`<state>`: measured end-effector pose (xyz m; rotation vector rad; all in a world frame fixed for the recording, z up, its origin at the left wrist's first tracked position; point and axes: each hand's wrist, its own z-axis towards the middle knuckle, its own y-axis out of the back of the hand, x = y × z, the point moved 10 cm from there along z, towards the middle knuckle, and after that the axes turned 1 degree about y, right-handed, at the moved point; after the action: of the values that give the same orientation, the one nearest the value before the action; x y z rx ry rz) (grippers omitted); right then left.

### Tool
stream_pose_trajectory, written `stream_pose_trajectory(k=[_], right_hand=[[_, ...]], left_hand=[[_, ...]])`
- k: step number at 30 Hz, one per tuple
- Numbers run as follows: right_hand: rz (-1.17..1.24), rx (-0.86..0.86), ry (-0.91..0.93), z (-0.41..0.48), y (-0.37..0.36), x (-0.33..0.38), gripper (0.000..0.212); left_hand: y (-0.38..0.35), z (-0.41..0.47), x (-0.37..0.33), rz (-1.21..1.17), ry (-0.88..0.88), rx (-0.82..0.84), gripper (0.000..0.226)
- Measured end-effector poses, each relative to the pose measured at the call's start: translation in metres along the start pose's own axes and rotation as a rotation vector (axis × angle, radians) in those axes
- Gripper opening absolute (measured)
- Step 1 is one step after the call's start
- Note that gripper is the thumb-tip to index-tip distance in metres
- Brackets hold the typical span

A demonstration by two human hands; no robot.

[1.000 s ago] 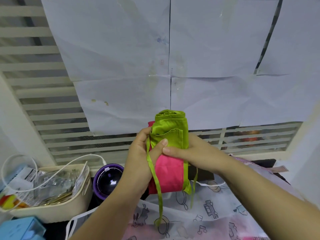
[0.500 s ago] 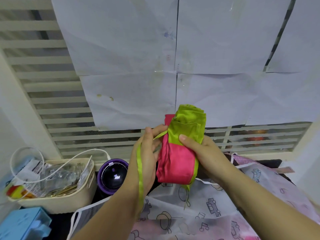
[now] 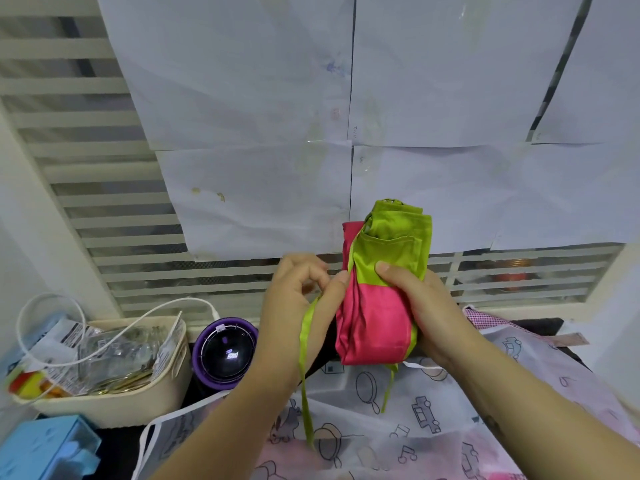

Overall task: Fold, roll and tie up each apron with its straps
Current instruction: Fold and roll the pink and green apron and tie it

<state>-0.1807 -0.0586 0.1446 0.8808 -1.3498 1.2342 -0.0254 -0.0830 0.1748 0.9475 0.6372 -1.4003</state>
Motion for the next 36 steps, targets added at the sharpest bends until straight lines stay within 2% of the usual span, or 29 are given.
stream_pose_trajectory(k=[4,7,10,12,14,18,21,24,26,29,32,34,36], right_hand=[[-0.013,0.042,0.011,-0.003,-0.006,-0.003,0.020],[0.033,0.074,0.001,-0.005,-0.009,-0.002,0.019],[0.072,0.097,-0.005,-0.006,-0.011,-0.001,0.020],[0.106,0.120,0.003,-0.007,-0.015,0.001,0.021],[0.135,0.132,0.014,-0.008,-0.015,0.002,0.022],[0.082,0.135,0.034,-0.009,-0.012,0.003,0.023],[0.008,0.135,0.063,-0.011,-0.013,0.004,0.023],[0.004,0.128,0.095,-0.012,-0.013,0.008,0.033],[0.002,0.104,0.081,-0.010,-0.009,0.008,0.019],[-0.035,0.079,0.053,-0.009,-0.004,0.004,0.012],[-0.025,0.024,0.049,-0.009,0.000,0.003,0.018],[-0.010,-0.020,0.047,-0.006,0.007,0.002,0.011],[-0.001,-0.065,0.028,-0.003,0.016,-0.001,0.006]], left_hand=[[-0.001,-0.001,-0.036,0.184,-0.287,-0.015,0.027],[0.004,0.000,-0.045,0.228,-0.367,-0.060,0.030],[0.009,0.000,-0.044,0.178,-0.342,-0.086,0.027],[0.010,0.002,-0.040,0.146,-0.261,-0.075,0.023],[0.005,0.004,-0.041,0.126,-0.191,-0.018,0.028],[-0.008,0.011,-0.054,0.329,-0.265,0.117,0.019],[-0.020,0.012,-0.047,0.336,-0.179,0.244,0.025],[-0.028,0.006,-0.037,0.389,-0.164,0.318,0.015],[-0.033,0.001,-0.025,0.444,-0.137,0.369,0.013],[-0.038,-0.005,-0.007,0.406,-0.028,0.449,0.013],[-0.034,-0.016,0.011,0.140,0.165,0.507,0.023],[-0.022,-0.025,0.027,-0.145,0.378,0.439,0.028],[-0.010,-0.036,0.061,-0.422,0.672,0.296,0.034]])
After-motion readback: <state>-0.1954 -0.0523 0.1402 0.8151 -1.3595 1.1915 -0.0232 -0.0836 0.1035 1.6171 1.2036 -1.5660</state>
